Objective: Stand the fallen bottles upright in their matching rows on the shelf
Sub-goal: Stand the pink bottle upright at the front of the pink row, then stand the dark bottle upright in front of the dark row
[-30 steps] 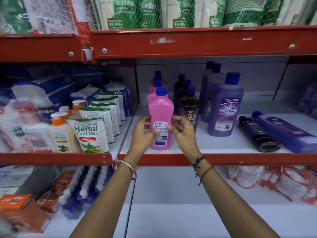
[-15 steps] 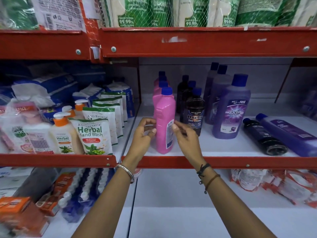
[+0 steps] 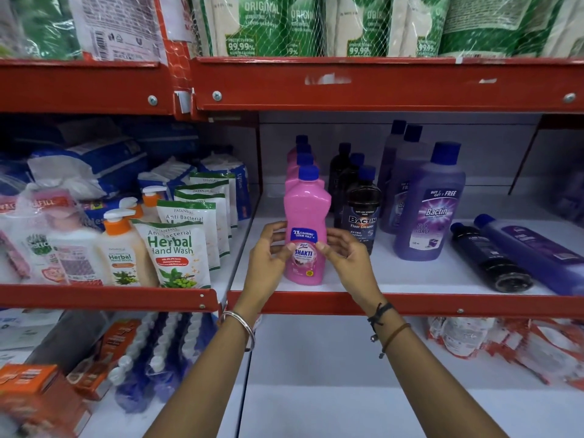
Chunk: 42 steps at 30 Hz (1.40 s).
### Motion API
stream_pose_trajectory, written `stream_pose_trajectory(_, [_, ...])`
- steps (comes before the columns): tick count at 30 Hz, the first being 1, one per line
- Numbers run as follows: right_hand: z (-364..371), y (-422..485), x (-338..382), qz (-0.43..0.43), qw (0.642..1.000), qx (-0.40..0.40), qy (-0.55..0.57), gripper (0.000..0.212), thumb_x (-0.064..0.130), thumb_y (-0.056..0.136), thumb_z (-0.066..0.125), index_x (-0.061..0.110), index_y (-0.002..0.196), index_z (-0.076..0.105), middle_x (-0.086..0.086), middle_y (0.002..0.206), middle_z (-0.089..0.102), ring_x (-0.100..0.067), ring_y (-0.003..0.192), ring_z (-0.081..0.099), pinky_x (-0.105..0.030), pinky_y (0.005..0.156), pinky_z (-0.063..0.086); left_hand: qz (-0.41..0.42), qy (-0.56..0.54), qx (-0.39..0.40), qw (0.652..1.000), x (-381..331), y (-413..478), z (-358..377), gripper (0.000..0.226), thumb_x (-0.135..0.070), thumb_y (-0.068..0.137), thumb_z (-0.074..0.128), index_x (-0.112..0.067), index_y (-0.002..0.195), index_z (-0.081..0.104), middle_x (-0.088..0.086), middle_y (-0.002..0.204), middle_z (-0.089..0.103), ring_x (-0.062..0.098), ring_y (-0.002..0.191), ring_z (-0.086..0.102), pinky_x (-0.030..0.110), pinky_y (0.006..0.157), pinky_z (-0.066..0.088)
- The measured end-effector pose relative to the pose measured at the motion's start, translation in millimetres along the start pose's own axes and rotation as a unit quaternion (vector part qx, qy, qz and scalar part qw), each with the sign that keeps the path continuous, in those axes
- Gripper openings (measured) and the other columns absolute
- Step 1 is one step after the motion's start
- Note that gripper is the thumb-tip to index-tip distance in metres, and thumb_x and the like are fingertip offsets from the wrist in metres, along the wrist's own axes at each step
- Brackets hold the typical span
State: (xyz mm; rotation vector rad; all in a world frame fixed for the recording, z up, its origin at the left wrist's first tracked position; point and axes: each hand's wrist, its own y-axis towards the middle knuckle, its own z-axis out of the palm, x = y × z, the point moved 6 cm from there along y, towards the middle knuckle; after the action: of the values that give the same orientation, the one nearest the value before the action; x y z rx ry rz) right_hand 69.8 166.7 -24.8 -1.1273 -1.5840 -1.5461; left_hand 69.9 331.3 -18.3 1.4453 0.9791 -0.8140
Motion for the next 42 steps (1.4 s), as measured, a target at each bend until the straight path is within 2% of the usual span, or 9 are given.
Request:
stream_pose_trajectory(4, [0.5,-0.6,3.2,0.005,1.000,-0.009,0.009,0.029,0.016,0.082,0.067,0.010,0.110,0.059,-0.005,0.102,0.067,-0.010,0.090,0.066,-0.021,0.079,0.056,0.015,0.041,-0.027,0.999,-4.7,-6.9,-1.6,0.037,-0.020,0.088,0.061,-0.023,0.122,0.047,-0.010,0.107,0.056,-0.003,0.091,0.057,0.006,0.064,0.050])
stream_pose_trajectory(9, [0.3,-2.8,7.1,0.002,1.000,-0.006,-0.013,0.034,0.019,0.083,0.066,0.007,0.114,0.058,-0.001,0.102,0.066,-0.006,0.093,0.064,-0.019,0.081,0.055,0.016,0.054,-0.057,0.997,-6.0,-11.6,1.4,0.041,-0.018,0.089,0.060,-0.018,0.127,0.046,-0.004,0.112,0.055,-0.003,0.087,0.057,0.003,0.060,0.049])
stream_pose_trajectory(13, [-8.0,-6.3,7.9,0.005,1.000,0.003,-0.028,0.036,0.021,0.085,0.065,0.008,0.118,0.057,0.004,0.103,0.064,-0.003,0.095,0.062,-0.012,0.083,0.052,0.035,0.078,-0.135,0.987,-10.3,-22.6,3.9,0.039,-0.019,0.088,0.061,-0.019,0.123,0.046,0.001,0.124,0.054,0.011,0.108,0.054,0.021,0.088,0.052])
stream_pose_trajectory(17, [-45.3,-13.4,8.2,0.002,0.999,-0.032,-0.028,0.029,0.018,0.086,0.064,0.011,0.113,0.060,-0.003,0.109,0.067,-0.011,0.099,0.064,-0.016,0.089,0.050,0.192,0.126,-0.231,0.945,-54.0,-37.1,18.9,0.029,-0.015,0.089,0.055,-0.011,0.117,0.049,0.008,0.127,0.049,0.015,0.120,0.045,0.010,0.099,0.036])
stream_pose_trajectory(20, [-89.2,-14.9,9.2,0.002,0.997,-0.058,-0.047,0.022,0.013,0.087,0.061,0.012,0.109,0.061,-0.004,0.107,0.069,-0.012,0.099,0.065,-0.021,0.090,0.049,0.292,0.202,-0.180,0.917,-84.8,-37.1,67.7,0.023,-0.014,0.087,0.052,-0.009,0.109,0.055,0.008,0.120,0.055,0.015,0.116,0.045,0.026,0.102,0.035])
stream_pose_trajectory(23, [-135.0,-16.6,8.6,0.003,0.992,-0.101,-0.081,0.020,0.008,0.086,0.059,0.009,0.106,0.062,-0.005,0.102,0.070,-0.012,0.093,0.065,-0.018,0.086,0.051,0.303,0.205,-0.079,0.927,-94.7,-31.5,127.6,0.023,-0.011,0.084,0.051,-0.009,0.106,0.056,0.009,0.116,0.058,0.018,0.110,0.048,0.029,0.098,0.037])
stream_pose_trajectory(31, [-286.4,-20.4,1.5,0.040,0.942,-0.216,-0.252,0.024,0.005,0.086,0.054,0.002,0.108,0.064,-0.016,0.110,0.069,-0.030,0.102,0.063,-0.028,0.085,0.046,0.094,0.200,0.144,0.965,-51.4,-9.0,296.5,0.033,-0.016,0.085,0.057,-0.010,0.117,0.051,0.012,0.124,0.051,0.029,0.119,0.047,0.036,0.104,0.036])
stream_pose_trajectory(37, [-325.1,-10.5,-25.5,0.165,0.895,-0.132,-0.393,0.026,0.003,0.086,0.041,-0.004,0.104,0.058,-0.034,0.113,0.061,-0.049,0.104,0.055,-0.044,0.085,0.044,-0.078,0.263,0.227,0.934,-16.4,1.5,360.3,0.035,-0.025,0.095,0.045,0.000,0.118,0.043,0.026,0.122,0.056,0.042,0.113,0.052,0.042,0.091,0.044])
stream_pose_trajectory(42, [-327.6,-12.1,-42.7,0.170,0.910,-0.112,-0.360,0.028,0.023,0.092,0.046,0.001,0.102,0.059,-0.028,0.103,0.066,-0.043,0.095,0.062,-0.048,0.085,0.051,-0.139,0.229,0.200,0.942,-14.8,9.3,373.0,0.047,-0.024,0.090,0.054,-0.006,0.130,0.036,0.019,0.125,0.058,0.035,0.112,0.057,0.035,0.087,0.046])
